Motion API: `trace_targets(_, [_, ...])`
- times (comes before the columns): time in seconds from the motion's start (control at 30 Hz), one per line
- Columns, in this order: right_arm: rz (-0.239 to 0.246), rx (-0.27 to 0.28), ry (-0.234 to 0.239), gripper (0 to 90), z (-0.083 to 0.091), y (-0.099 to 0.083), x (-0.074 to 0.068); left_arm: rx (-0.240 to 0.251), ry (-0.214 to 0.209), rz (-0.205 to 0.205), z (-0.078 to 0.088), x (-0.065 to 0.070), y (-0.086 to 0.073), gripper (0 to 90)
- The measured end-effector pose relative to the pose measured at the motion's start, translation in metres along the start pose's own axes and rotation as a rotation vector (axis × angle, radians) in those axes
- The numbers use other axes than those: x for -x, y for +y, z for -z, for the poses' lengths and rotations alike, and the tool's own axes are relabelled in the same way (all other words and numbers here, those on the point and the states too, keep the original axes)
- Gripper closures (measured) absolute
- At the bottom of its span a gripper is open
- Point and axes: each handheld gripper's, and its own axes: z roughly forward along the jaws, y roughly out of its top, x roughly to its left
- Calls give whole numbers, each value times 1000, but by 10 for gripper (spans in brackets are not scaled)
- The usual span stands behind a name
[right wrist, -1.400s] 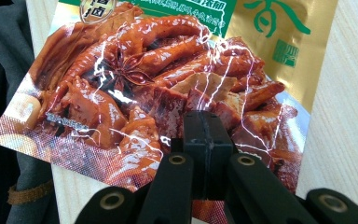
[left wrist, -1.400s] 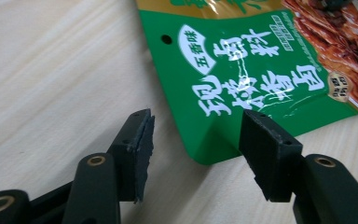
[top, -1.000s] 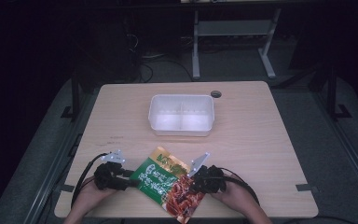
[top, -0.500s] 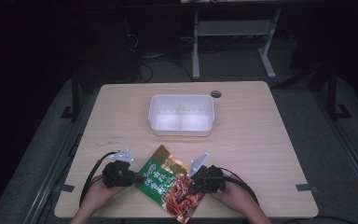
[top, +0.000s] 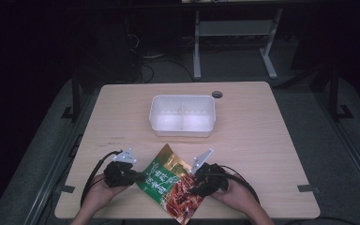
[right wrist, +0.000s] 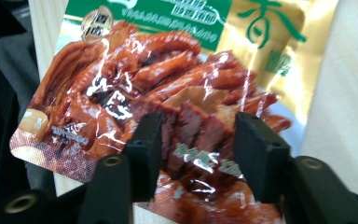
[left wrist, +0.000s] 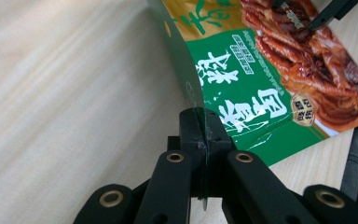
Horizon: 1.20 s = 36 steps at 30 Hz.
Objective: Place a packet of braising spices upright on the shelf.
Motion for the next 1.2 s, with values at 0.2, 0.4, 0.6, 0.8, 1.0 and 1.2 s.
trace_targets(0.2, [-40, 103, 5, 407, 19, 4, 13, 17, 32, -29, 8, 3, 9, 899])
trace_targets(0.4, [-78, 145, 36, 358, 27, 13, 29, 19, 50, -68, 17, 8, 23, 899])
trace_targets(0.6, [-74, 136, 37, 341, 32, 36, 45, 23, 70, -118, 28, 13, 43, 899])
trace_targets(0.8, [-54, 145, 23, 324, 44, 60, 65, 40, 84, -159, 38, 18, 60, 900])
trace_targets(1.0, [-37, 165, 92, 326, 49, 74, 79, 50, 92, -193, 43, 25, 72, 900])
trace_targets(1.2, [-17, 186, 192, 357, 46, 85, 86, 61, 96, -218, 47, 30, 83, 900])
